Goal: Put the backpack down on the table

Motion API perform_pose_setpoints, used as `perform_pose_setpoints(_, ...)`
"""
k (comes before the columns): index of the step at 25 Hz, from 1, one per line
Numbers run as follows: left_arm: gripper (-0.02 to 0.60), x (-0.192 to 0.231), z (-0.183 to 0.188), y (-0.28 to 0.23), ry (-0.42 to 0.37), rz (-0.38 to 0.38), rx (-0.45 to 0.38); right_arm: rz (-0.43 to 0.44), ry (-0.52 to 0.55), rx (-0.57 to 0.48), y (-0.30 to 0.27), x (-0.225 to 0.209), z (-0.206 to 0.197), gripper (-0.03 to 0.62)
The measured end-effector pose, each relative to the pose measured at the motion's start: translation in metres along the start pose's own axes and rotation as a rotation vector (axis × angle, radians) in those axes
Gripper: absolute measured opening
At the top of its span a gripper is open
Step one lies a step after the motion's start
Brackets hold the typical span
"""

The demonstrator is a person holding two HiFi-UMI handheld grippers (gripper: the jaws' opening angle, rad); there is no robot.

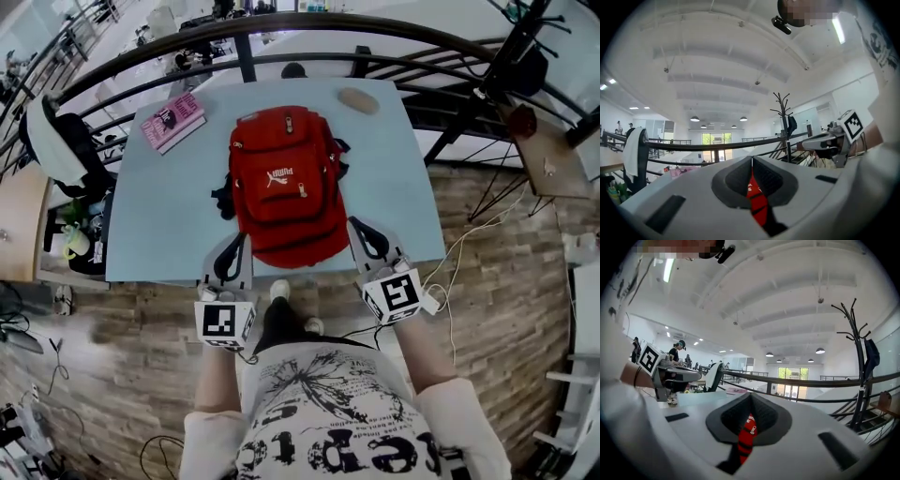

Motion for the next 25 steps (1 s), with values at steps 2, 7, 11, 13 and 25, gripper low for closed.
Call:
perform_pose_setpoints(2,0.014,-0.001,0.017,0.005,-0.011,0.014,-0.003,-0.017,0.014,-0.020,0.005,0.002,0.013,-0.006)
perform_pose_setpoints(7,0.014,-0.001,0.042,0.005,-0.043,0.039,-0.041,-0.020,0.024,-0.069,0.005,0.002,0.035,-0.008)
perform_pose_setpoints(11,0.014,-0.003,0.057,0.006,-0.036,0.051,-0.049,-0.014,0.023,-0.088,0.005,0.001,0.041,-0.008)
perform_pose_setpoints(13,0.014,-0.003,0.064,0.006,-0.026,0.053,-0.052,0.003,0.024,-0.086,0.003,0.001,0.041,-0.008)
perform_pose_setpoints(25,0.014,-0.009,0.072,-0.003,-0.010,0.019,-0.064,-0.024,0.026,-0.070,0.005,-0.010,0.044,-0.009)
Point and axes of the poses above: the fingertips, and each gripper's own axes: y backward along the fingers, x to its left, z out of its top, the point moved 8 cm from there along y, backward along the fingers, and after that the axes turned 9 degrees about x, right-handed, at the moved point
